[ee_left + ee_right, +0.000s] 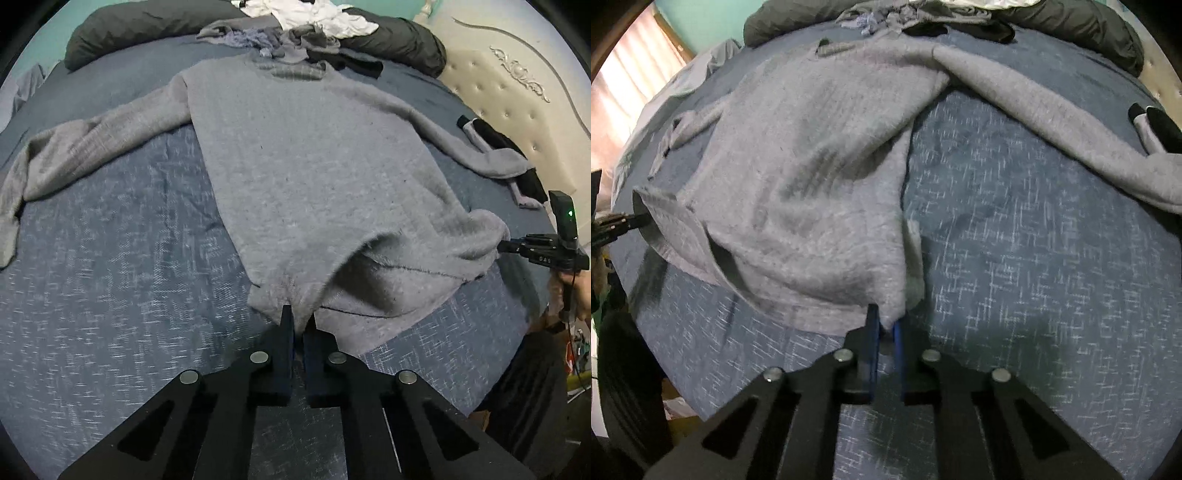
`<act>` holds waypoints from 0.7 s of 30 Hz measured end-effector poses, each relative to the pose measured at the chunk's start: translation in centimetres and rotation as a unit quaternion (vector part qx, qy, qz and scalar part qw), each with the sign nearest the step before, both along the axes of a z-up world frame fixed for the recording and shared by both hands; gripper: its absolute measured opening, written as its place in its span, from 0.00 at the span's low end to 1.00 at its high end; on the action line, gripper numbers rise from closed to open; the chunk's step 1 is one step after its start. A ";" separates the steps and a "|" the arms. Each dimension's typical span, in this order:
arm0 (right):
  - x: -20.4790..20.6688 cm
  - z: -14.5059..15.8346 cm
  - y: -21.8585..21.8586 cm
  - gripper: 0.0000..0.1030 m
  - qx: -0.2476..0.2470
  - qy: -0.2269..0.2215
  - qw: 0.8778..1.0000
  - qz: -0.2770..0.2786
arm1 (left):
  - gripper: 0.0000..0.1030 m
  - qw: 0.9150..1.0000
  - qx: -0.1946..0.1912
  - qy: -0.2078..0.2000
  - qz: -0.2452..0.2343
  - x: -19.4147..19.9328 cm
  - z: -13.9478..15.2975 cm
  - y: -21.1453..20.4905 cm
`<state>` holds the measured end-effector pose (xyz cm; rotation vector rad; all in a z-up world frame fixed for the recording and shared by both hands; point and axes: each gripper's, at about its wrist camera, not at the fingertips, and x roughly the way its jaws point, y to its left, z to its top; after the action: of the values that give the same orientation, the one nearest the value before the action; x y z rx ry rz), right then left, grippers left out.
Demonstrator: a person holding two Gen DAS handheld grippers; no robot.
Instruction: Fold clothes
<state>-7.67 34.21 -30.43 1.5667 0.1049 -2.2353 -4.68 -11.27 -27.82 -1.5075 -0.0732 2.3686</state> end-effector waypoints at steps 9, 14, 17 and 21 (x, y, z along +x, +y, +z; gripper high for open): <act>1.2 8.3 0.5 0.05 -0.040 0.042 0.998 0.010 | 0.03 0.999 -0.006 0.050 -0.004 2.1 6.9 -2.6; 2.0 13.6 0.8 0.05 -0.064 0.062 0.996 0.009 | 0.03 0.997 -0.006 0.075 -0.006 3.6 10.8 -3.9; 2.3 16.0 1.5 0.05 -0.082 0.067 0.994 0.001 | 0.03 0.996 -0.002 0.086 -0.004 4.7 12.4 -5.1; 2.0 16.2 2.9 0.05 -0.086 0.050 0.995 -0.027 | 0.03 0.997 0.017 0.077 0.019 5.8 12.6 -7.7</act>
<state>-5.66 37.16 -14.27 1.3827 -0.1010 -2.2958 1.12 -18.98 -15.20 -1.3133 -0.1042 2.4921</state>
